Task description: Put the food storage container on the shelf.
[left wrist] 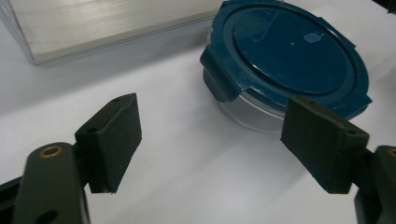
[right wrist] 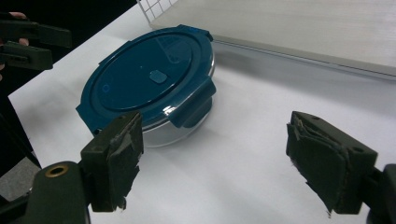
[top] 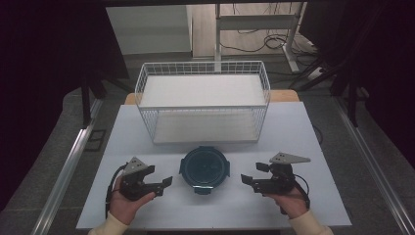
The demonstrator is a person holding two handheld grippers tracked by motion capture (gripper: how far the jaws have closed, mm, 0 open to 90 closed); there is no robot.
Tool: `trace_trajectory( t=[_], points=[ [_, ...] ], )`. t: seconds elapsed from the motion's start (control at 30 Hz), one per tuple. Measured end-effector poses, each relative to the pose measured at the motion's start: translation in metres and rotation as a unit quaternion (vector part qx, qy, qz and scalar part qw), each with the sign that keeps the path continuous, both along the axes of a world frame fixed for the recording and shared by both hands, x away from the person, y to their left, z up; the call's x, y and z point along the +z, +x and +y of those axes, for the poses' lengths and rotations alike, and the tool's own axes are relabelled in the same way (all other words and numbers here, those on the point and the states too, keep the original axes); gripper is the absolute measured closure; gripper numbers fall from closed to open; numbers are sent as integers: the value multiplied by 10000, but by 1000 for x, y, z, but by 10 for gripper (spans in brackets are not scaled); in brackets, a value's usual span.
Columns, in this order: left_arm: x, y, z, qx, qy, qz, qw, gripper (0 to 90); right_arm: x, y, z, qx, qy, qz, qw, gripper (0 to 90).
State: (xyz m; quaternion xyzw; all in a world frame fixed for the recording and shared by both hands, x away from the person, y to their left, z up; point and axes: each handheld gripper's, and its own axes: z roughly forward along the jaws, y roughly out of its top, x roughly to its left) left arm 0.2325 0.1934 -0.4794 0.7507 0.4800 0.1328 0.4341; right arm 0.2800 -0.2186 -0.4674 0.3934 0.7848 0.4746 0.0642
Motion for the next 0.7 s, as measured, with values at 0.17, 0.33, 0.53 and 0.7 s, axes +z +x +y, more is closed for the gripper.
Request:
trace_trajectory(
  t=[0.17,0.33,0.53,0.7],
  points=[
    [6,4,-5,-70,-186,-3,9998,198,0,2,8,50,31,131,9999,185],
    [6,11,-12,-212,-296,161,9992,196,2,5,13,41,63,202,9998,185],
    [6,23,-15,-336,-702,497,9957,178,4,9,21,48,109,359,9993,186],
    [7,37,-23,-340,-912,679,9929,175,4,16,32,45,163,463,9988,183]
  ],
)
